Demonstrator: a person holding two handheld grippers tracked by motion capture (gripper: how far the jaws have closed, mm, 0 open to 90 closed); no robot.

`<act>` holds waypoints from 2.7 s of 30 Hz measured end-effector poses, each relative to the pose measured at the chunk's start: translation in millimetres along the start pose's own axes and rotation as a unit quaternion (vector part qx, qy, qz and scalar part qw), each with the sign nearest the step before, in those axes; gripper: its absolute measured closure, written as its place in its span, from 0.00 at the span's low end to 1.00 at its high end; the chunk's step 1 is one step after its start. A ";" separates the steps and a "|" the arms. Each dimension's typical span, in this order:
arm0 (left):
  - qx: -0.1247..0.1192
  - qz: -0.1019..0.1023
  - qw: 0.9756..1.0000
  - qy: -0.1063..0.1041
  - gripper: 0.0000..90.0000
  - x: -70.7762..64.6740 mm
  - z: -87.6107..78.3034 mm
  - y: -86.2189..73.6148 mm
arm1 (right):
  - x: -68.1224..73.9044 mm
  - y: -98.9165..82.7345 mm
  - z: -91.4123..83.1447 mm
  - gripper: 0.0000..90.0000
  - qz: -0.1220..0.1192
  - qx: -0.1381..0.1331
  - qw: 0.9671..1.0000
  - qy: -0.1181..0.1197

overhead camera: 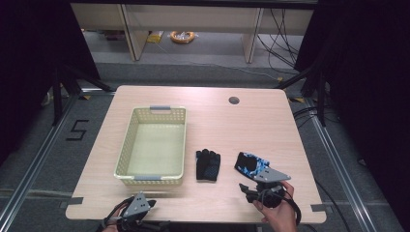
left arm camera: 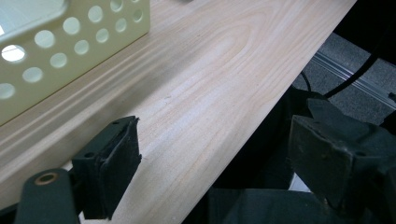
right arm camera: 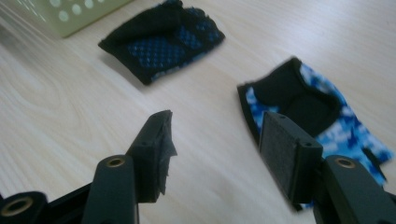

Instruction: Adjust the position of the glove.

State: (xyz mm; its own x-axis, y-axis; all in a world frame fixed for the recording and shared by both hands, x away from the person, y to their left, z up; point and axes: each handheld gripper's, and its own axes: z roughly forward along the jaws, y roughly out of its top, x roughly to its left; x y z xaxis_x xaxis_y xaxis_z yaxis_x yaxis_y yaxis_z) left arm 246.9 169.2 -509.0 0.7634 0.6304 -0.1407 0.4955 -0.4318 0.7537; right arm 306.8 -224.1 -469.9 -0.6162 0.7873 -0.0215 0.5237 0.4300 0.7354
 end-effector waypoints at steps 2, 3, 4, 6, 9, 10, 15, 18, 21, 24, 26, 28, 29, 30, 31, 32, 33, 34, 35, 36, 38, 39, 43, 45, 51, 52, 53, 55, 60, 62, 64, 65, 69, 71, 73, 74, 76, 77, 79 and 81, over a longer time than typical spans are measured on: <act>-0.001 0.000 1.000 0.001 0.18 0.2 -0.1 0.0 | -0.1 9.5 6.7 0.51 -0.021 -0.004 1.000 -0.002; 0.002 0.005 1.000 0.007 0.18 1.5 0.2 0.0 | 0.9 14.2 11.0 0.51 -0.020 -0.003 1.000 -0.001; -0.003 -0.016 1.000 0.000 0.18 -0.7 0.2 -0.5 | 0.9 19.1 15.7 0.52 -0.025 -0.004 1.000 -0.001; 0.003 0.004 1.000 0.002 0.18 2.0 -1.7 0.1 | 2.0 28.7 25.2 0.53 -0.023 0.004 1.000 0.006; 0.002 0.002 1.000 0.003 0.18 2.0 -1.5 0.0 | 0.9 41.9 39.6 0.53 -0.019 0.017 0.999 0.020; 0.000 -0.003 1.000 0.001 0.18 1.3 -1.2 0.0 | -0.2 45.6 44.8 0.53 -0.018 0.017 0.999 0.021; 0.008 0.009 1.000 0.005 0.18 2.9 -2.5 0.2 | -4.5 65.4 67.1 0.53 -0.046 0.029 0.998 0.017; -0.003 -0.002 1.000 0.001 0.18 1.3 -1.5 0.0 | -7.6 76.1 81.8 0.55 -0.045 0.031 0.998 0.026; -0.003 -0.002 1.000 0.001 0.18 1.3 -1.5 0.0 | -10.9 84.4 97.4 0.56 -0.038 0.043 0.998 0.032; -0.001 0.004 1.000 0.001 0.18 1.7 -2.2 0.1 | -13.1 90.7 112.2 0.59 -0.034 0.065 0.997 0.034; -0.003 0.003 1.000 0.000 0.18 1.8 -2.1 0.0 | -14.6 94.5 120.7 0.60 -0.038 0.062 0.997 0.029; 0.000 0.004 1.000 0.000 0.18 2.1 -2.7 0.2 | -15.6 97.2 126.4 0.62 -0.039 0.067 0.996 0.037; 0.001 0.005 1.000 0.000 0.18 2.2 -2.9 0.1 | -13.7 97.2 130.2 0.62 -0.033 0.065 0.997 0.036; -0.002 0.004 1.000 0.001 0.18 1.9 -2.3 -0.1 | -14.5 98.0 131.6 0.62 -0.040 0.073 0.996 0.039; -0.001 0.005 1.000 0.003 0.18 2.0 -2.3 0.1 | -14.3 97.9 134.2 0.62 -0.038 0.074 0.996 0.040; 0.002 -0.005 1.000 0.004 0.18 0.6 -2.2 0.0 | -14.1 97.3 137.5 0.63 -0.035 0.069 0.996 0.041; 0.001 -0.006 1.000 0.003 0.18 0.2 -2.1 0.0 | -14.2 97.7 139.1 0.63 -0.029 0.074 0.996 0.047; 0.002 0.007 1.000 0.001 0.18 1.1 -2.9 0.5 | -15.1 98.4 140.4 0.64 -0.034 0.082 0.995 0.047; -0.010 -0.005 1.000 -0.002 0.18 -0.8 -1.6 0.3 | -15.6 98.3 142.8 0.64 -0.037 0.083 0.995 0.046; 0.003 0.009 1.000 0.002 0.18 1.4 -3.2 0.6 | -15.7 98.4 144.8 0.65 -0.034 0.086 0.995 0.047; -0.005 -0.014 1.000 0.001 0.18 -1.0 -2.0 0.0 | -15.9 97.6 149.4 0.65 -0.033 0.082 0.995 0.051; -0.011 -0.019 1.000 -0.001 0.18 -1.8 -1.5 -0.1 | -16.5 98.2 149.9 0.65 -0.040 0.090 0.994 0.055; 0.001 -0.002 1.000 0.002 0.18 0.2 -3.1 0.4 | -13.5 98.3 150.7 0.75 -0.043 0.092 0.993 0.062; 0.007 0.010 1.000 -0.004 0.18 1.7 -4.6 1.3 | -12.9 96.7 149.1 0.81 -0.037 0.091 0.992 0.074; -0.011 -0.012 1.000 0.002 0.18 -1.1 -2.4 0.1 | -11.6 92.7 146.8 0.92 -0.002 0.089 0.992 0.090; -0.011 -0.011 1.000 0.002 0.18 -0.9 -2.7 0.3 | -11.1 92.7 146.0 0.93 0.000 0.088 0.993 0.084; -0.011 -0.014 1.000 -0.005 0.18 -1.0 -3.5 0.6 | -9.8 93.7 143.2 0.94 0.003 0.091 0.992 0.083; -0.006 0.004 1.000 0.000 0.18 1.3 -5.4 1.1 | -7.9 94.3 138.1 0.94 0.011 0.073 0.994 0.079; -0.015 -0.006 1.000 -0.002 0.18 -0.4 -4.4 1.1 | -1.9 97.6 114.3 0.95 0.010 0.034 0.995 0.097; -0.013 -0.007 1.000 -0.004 0.18 -0.6 -5.1 1.3 | 1.1 100.5 98.6 0.95 0.014 0.021 0.994 0.106; -0.003 0.005 1.000 -0.003 0.18 1.7 -6.8 1.9 | 6.1 101.7 84.2 0.95 0.023 0.002 0.992 0.122; -0.015 -0.001 1.000 -0.001 0.18 0.6 -5.2 1.1 | 8.7 101.4 76.6 0.95 0.026 -0.007 0.992 0.122; 0.001 0.004 1.000 0.000 0.18 1.9 -7.4 1.8 | 19.2 97.0 51.9 0.95 0.035 -0.032 0.991 0.122; 0.001 -0.003 1.000 0.000 0.18 1.0 -7.1 1.8 | 20.4 92.7 43.6 0.95 0.041 -0.053 0.989 0.131; -0.009 0.001 1.000 -0.003 0.18 1.0 -6.2 1.7 | 23.8 87.9 33.8 0.95 0.061 -0.057 0.987 0.138; -0.011 0.000 1.000 0.001 0.18 0.7 -5.7 1.4 | 23.2 85.7 31.7 0.95 0.055 -0.067 0.986 0.141; -0.011 0.000 1.000 0.001 0.18 0.7 -5.5 1.4 | 26.0 81.1 25.9 0.95 0.063 -0.075 0.984 0.146; -0.011 0.000 1.000 0.001 0.18 0.7 -5.4 1.4 | 27.1 79.4 23.8 0.95 0.067 -0.076 0.983 0.151; -0.011 0.000 1.000 0.001 0.18 0.7 -5.4 1.4 | 30.2 75.4 22.9 0.95 0.070 -0.086 0.983 0.149; -0.010 0.000 1.000 0.001 0.18 0.7 -5.6 1.4 | 33.4 71.6 23.4 0.95 0.073 -0.083 0.981 0.159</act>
State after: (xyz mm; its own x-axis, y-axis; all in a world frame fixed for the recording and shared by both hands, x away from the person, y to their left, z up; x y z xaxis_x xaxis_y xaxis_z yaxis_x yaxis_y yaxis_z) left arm 245.9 172.6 -504.5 0.7627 0.6317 -0.1391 0.4864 -0.4184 0.7670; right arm 337.5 -156.6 -433.8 -0.7079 0.6459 0.2859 0.5340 0.2245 0.8152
